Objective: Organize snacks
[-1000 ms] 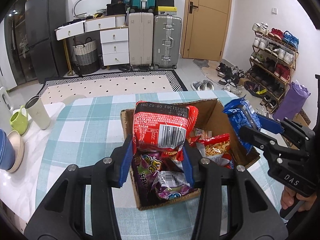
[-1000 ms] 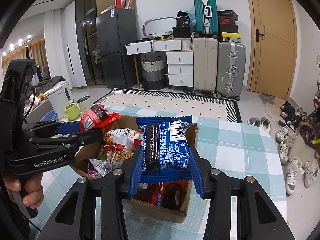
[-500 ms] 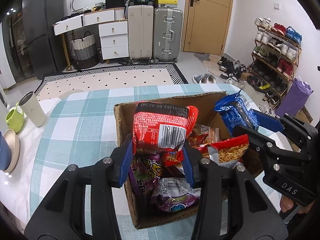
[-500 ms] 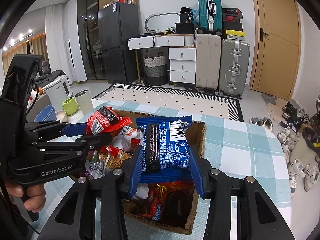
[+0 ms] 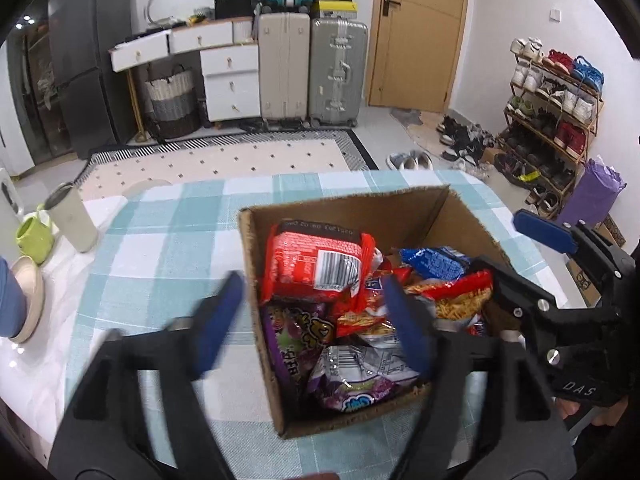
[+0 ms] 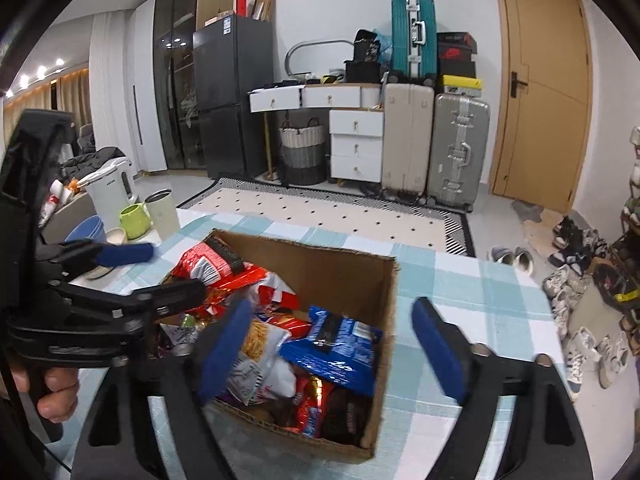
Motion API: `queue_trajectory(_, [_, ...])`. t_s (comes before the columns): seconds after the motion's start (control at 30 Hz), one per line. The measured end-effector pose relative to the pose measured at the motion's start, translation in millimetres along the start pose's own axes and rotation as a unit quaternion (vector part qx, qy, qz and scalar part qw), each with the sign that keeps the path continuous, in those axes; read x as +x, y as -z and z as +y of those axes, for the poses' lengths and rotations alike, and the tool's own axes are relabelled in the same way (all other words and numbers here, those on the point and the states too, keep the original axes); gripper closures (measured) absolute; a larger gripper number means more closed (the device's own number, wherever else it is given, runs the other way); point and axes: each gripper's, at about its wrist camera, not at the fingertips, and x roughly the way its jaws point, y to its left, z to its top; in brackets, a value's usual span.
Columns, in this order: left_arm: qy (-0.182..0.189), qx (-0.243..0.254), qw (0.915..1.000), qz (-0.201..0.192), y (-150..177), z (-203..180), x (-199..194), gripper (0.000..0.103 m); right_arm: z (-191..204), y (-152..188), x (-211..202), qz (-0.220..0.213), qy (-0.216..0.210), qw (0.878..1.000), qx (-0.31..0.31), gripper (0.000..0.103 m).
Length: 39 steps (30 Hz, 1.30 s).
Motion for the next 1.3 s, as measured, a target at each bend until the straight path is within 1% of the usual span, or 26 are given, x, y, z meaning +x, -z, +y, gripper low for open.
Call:
queue_trajectory(0.03, [0.000,0.001,1.0000,-0.009,0.7,-0.2,-6.6,0.011,-1.5,0.5,-3.9,-0.002,0.000,1.000,0.003,0.006])
queue_trajectory(0.07, [0.000,0.002,0.9999,-0.015,1.4,-0.6,-13.3,0.008,-3.1,0.9,-7.3,-0.003,0.002,1.000,0.005,0.003])
queue_trajectory(0.1, [-0.008,0.004,0.9998,-0.019,1.8,-0.7,-18.9,0.001,-5.5,1.6,-10.6,-0.002,0.010,1.000,0.007,0.001])
queue_trajectory(0.13, [-0.014,0.004,0.9996,-0.026,2.5,-0.2,-24.7,0.001,-4.6,1.8,-13.8,-0.001,0.015,1.000,0.008,0.001])
queue_trajectory(0.2, [0.001,0.002,0.9996,-0.029,4.6,1.6,-34.7,0.001,-7.6,4.0,-20.0,0.002,0.021,1.000,0.012,0.001])
queue_trajectory(0.33, [-0.003,-0.006,0.9992,-0.038,13.1,5.2,-54.6,0.001,-5.1,11.6,-41.5,-0.010,0.003,1.000,0.008,0.001])
queue_trajectory(0.37, [-0.007,-0.008,0.9990,-0.043,16.9,6.4,-60.5,0.001,-3.1,13.9,-46.6,-0.011,0.001,1.000,0.003,0.001])
queue_trajectory(0.5, [-0.001,-0.010,0.9985,-0.054,35.2,7.4,-84.8,0.001,7.2,25.9,-67.9,-0.016,-0.007,1.000,-0.008,0.001])
queue_trajectory(0.67, [-0.018,0.006,0.9977,-0.064,57.6,6.8,-111.8,0.001,14.4,43.1,-89.8,-0.023,-0.014,1.000,0.006,0.001])
queue_trajectory(0.83, [-0.011,0.003,0.9954,-0.095,81.3,13.4,-140.7,0.001,15.4,63.6,-109.2,-0.046,-0.027,0.998,0.021,0.001])
queue_trajectory(1.03, [0.001,-0.009,0.9946,-0.103,104.8,18.9,-154.5,0.001,19.6,85.7,-138.8,-0.091,-0.037,0.995,0.027,0.001])
queue_trajectory(1.13, [0.008,-0.009,0.9945,-0.104,114.1,19.6,-155.2,0.001,20.7,92.9,-150.9,-0.106,-0.043,0.993,0.029,0.001])
queue_trajectory(1.3, [0.009,-0.009,0.9938,-0.110,128.3,15.4,-153.8,0.001,22.3,103.1,-170.9,-0.126,-0.036,0.991,0.021,0.001])
